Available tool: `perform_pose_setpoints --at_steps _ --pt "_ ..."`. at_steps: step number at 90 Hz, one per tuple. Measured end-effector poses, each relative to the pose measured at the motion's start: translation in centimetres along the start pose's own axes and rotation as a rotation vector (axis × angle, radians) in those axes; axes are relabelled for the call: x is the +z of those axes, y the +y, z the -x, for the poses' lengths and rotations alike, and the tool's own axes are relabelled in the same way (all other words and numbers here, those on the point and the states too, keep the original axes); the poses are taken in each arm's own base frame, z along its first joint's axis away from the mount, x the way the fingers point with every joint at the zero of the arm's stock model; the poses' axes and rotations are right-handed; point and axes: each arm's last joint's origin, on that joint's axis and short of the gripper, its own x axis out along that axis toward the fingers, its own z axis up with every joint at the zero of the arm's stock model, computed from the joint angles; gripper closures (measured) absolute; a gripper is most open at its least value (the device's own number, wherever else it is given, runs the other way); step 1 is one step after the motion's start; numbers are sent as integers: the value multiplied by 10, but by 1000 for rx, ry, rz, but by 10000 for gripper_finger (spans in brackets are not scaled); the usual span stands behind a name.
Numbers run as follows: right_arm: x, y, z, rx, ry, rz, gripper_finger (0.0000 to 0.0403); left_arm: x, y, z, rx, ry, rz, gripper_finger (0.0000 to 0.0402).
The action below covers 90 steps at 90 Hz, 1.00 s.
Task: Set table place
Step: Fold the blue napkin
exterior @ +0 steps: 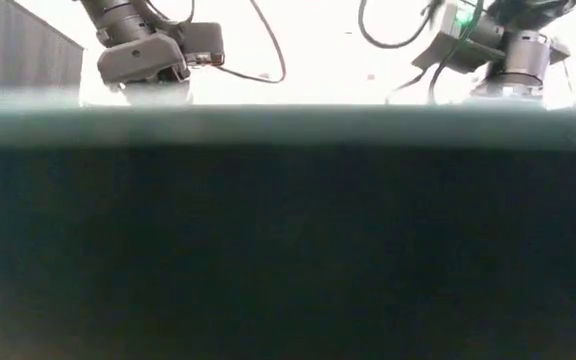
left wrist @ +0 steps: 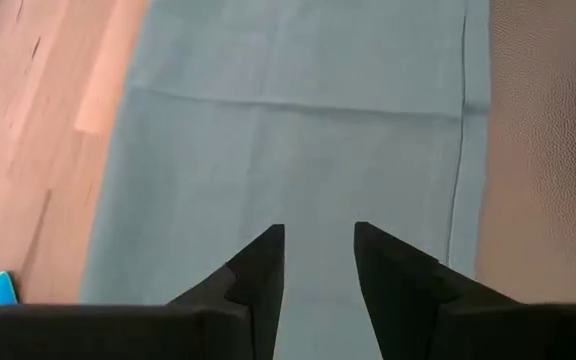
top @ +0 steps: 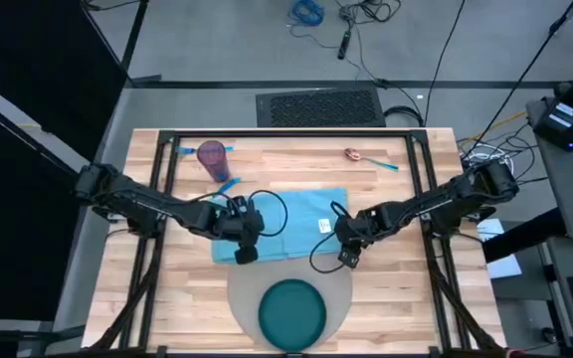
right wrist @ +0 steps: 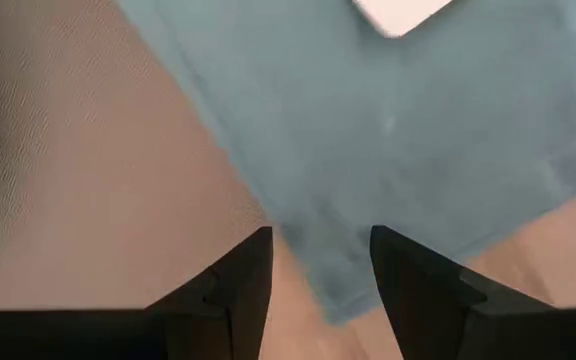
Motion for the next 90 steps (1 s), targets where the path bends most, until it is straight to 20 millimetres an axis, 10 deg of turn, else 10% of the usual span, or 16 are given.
perform_pose_setpoints --at_steps 90 --pt "15 -30 -7 -159 -21 -50 246 -3 -6 2 -9 6 -19 292"
